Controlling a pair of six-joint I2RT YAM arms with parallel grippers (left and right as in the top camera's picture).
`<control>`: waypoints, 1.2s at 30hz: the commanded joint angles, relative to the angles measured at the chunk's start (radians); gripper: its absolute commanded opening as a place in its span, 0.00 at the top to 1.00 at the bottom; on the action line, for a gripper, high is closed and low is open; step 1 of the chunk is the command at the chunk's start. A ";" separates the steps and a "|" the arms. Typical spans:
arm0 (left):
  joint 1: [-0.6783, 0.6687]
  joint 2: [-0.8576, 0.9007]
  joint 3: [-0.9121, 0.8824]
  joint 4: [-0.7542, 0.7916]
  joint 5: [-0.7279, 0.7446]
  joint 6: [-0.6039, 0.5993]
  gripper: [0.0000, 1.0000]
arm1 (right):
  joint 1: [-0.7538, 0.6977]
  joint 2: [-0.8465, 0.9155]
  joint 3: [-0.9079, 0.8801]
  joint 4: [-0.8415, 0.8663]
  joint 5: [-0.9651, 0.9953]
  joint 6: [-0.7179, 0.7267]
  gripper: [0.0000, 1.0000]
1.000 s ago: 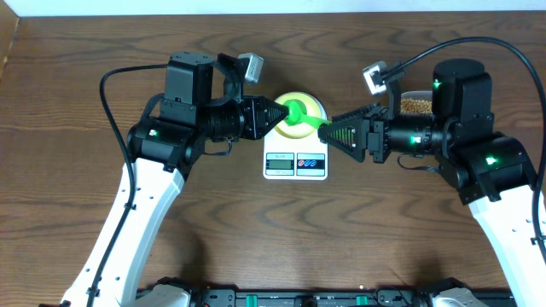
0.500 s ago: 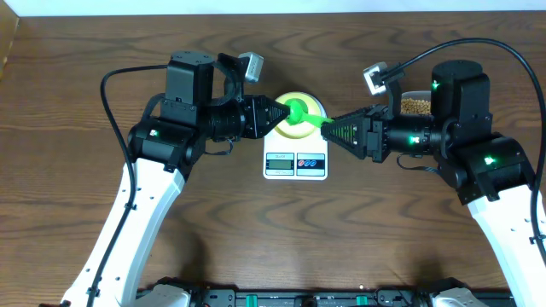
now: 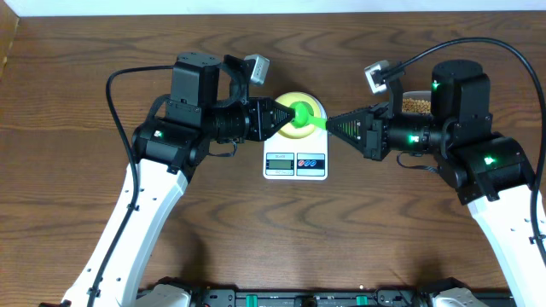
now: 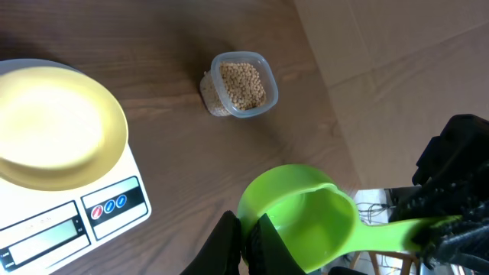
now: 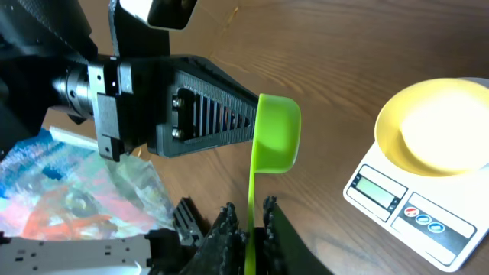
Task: Scoop item into bowl and weigh 50g on scale
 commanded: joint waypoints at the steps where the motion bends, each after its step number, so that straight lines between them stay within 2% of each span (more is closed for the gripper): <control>1: -0.002 0.002 0.013 0.005 0.020 -0.005 0.93 | 0.006 -0.002 -0.007 0.006 0.000 -0.012 0.96; 5: -0.002 0.002 0.013 0.003 0.007 -0.001 0.92 | 0.006 -0.002 -0.007 0.010 0.008 -0.011 0.99; 7: -0.002 0.002 0.013 0.002 -0.003 0.011 0.73 | 0.006 -0.002 -0.007 0.005 0.029 -0.010 0.99; 10: -0.002 0.002 0.013 0.002 -0.006 0.029 0.61 | 0.006 -0.002 -0.007 -0.024 0.105 0.013 0.99; 12: -0.002 0.002 0.013 0.003 -0.006 0.034 0.57 | 0.006 -0.002 -0.007 -0.050 0.169 0.023 0.99; 17: -0.003 -0.003 0.013 0.012 -0.011 0.046 0.56 | 0.006 -0.002 -0.007 -0.088 0.430 0.040 0.99; 19: -0.010 -0.011 0.013 -0.020 -0.030 0.090 0.56 | 0.006 -0.002 -0.006 -0.092 0.539 0.049 0.99; 24: -0.098 -0.030 0.013 -0.247 -0.269 0.216 0.56 | 0.005 -0.002 -0.003 -0.154 0.741 0.059 0.99; 27: -0.187 -0.026 0.013 -0.331 -0.387 0.244 0.56 | 0.005 -0.002 0.006 -0.216 0.865 0.070 0.99; 31: -0.281 -0.009 0.008 -0.345 -0.496 0.243 0.56 | 0.005 -0.002 0.024 -0.282 0.999 0.102 0.99; 36: -0.312 0.053 0.000 -0.344 -0.516 0.243 0.55 | 0.005 -0.002 0.032 -0.330 1.111 0.116 0.99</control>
